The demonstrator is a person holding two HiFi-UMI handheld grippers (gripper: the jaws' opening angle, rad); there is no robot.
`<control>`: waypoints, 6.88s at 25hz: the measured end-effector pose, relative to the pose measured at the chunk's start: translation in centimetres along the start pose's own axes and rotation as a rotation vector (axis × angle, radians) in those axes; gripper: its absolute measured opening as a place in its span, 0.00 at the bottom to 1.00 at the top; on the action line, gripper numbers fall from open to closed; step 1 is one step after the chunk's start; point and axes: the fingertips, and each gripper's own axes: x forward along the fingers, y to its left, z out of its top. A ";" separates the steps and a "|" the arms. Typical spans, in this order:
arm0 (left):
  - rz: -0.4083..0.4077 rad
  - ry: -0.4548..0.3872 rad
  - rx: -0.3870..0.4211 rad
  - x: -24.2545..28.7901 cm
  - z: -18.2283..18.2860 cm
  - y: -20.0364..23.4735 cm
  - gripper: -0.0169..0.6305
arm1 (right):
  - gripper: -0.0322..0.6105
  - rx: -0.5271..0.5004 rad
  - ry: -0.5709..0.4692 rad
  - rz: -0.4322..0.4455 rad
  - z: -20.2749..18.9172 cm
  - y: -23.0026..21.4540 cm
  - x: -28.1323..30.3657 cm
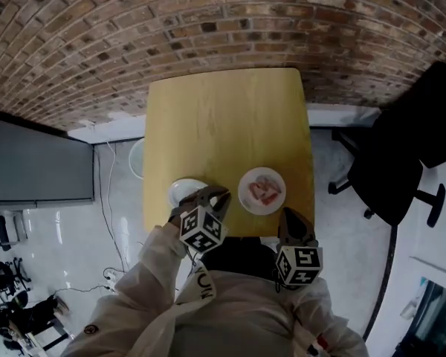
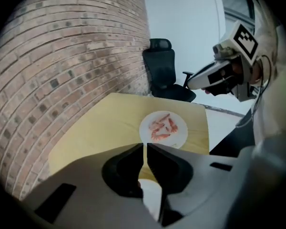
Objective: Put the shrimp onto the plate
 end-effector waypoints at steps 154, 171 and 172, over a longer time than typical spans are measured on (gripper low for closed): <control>-0.229 0.387 -0.168 7.0 -1.1 -5.6 0.27 | 0.09 0.140 0.022 -0.165 -2.4 -8.3 -3.2; -0.222 0.486 -0.177 9.5 0.5 -5.1 0.27 | 0.09 0.203 0.032 -0.181 -2.8 -12.5 -3.2; -0.223 0.486 -0.178 9.7 0.6 -5.1 0.27 | 0.09 0.205 0.033 -0.183 -2.8 -12.6 -3.2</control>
